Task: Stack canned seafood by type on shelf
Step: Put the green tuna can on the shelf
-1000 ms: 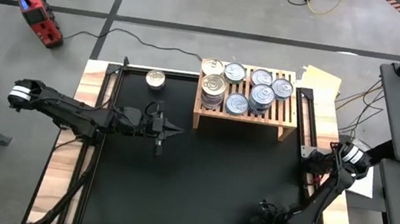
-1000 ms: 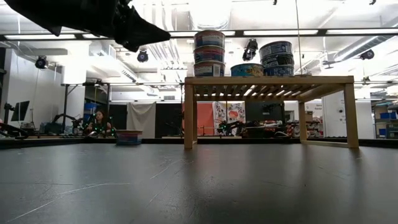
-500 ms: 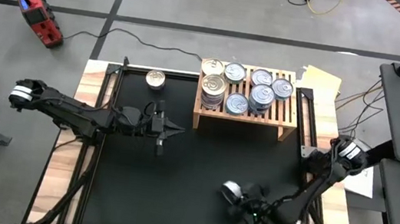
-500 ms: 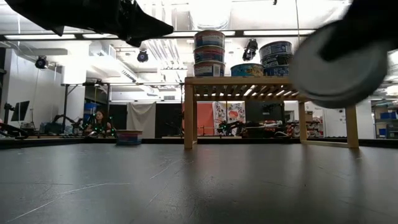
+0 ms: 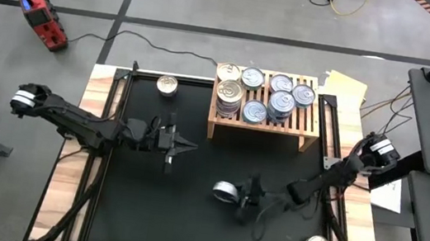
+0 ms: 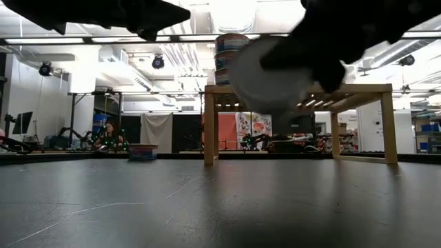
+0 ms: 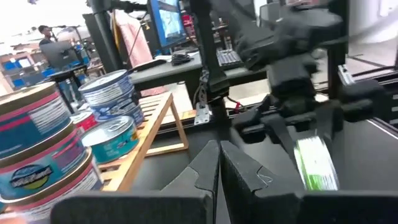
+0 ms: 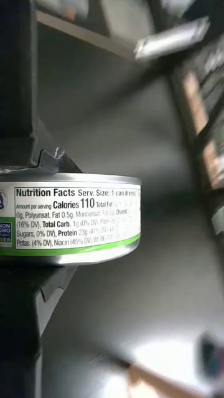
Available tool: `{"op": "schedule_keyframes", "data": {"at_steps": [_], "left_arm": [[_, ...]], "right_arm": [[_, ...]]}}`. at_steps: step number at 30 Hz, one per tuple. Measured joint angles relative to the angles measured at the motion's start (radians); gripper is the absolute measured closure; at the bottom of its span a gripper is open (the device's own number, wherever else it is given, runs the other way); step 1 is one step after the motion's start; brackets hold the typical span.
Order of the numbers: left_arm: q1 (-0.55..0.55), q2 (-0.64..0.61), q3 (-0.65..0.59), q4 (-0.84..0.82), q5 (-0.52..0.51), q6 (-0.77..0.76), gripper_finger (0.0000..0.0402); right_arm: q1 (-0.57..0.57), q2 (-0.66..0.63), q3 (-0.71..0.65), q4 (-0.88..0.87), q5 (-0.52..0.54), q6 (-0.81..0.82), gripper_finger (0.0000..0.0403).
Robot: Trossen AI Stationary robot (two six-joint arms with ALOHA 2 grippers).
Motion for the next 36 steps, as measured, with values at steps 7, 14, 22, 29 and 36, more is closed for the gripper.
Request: {"op": "schedule_keyframes", "data": {"at_steps": [7, 14, 22, 29, 36], "left_arm": [[-0.045, 0.02, 0.0, 0.0, 0.001, 0.02, 0.0401], [-0.08, 0.114, 0.0, 0.107, 0.096, -0.005, 0.0401], [-0.092, 0.276, 0.0, 0.332, 0.157, -0.061, 0.0401], [-0.094, 0.339, 0.0, 0.417, 0.155, -0.159, 0.0383], [-0.094, 0.34, 0.0, 0.405, 0.152, -0.266, 0.0294]], "right_arm": [[-0.062, -0.002, -0.177, 0.61, -0.161, -0.24, 0.028], [-0.063, 0.0, -0.203, 0.759, -0.164, -0.381, 0.028], [-0.063, 0.0, -0.187, 0.764, -0.167, -0.494, 0.028], [-0.062, -0.003, -0.185, 0.764, -0.155, -0.561, 0.028], [-0.063, -0.003, -0.185, 0.763, -0.107, -0.578, 0.028]]}}
